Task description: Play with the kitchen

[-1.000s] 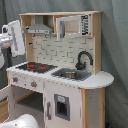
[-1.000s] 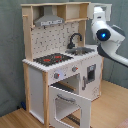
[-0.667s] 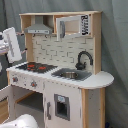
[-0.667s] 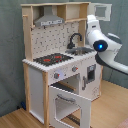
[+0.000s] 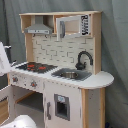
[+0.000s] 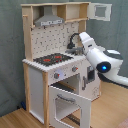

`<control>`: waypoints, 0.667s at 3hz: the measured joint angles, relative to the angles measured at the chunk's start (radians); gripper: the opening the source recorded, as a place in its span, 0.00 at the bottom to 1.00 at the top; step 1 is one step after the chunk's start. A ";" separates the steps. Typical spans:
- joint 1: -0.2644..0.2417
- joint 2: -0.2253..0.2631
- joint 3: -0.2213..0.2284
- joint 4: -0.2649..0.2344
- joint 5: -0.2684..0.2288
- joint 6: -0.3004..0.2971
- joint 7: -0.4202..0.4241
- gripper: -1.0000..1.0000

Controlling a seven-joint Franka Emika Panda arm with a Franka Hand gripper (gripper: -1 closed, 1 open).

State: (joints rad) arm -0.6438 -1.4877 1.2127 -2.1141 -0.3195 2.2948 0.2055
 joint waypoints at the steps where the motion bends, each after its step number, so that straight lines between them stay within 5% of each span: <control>1: 0.075 0.000 0.053 -0.035 -0.021 0.002 -0.023 1.00; 2: 0.146 0.001 0.096 -0.090 -0.039 0.008 -0.029 1.00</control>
State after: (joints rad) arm -0.4980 -1.4869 1.3087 -2.2041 -0.3585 2.3027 0.1765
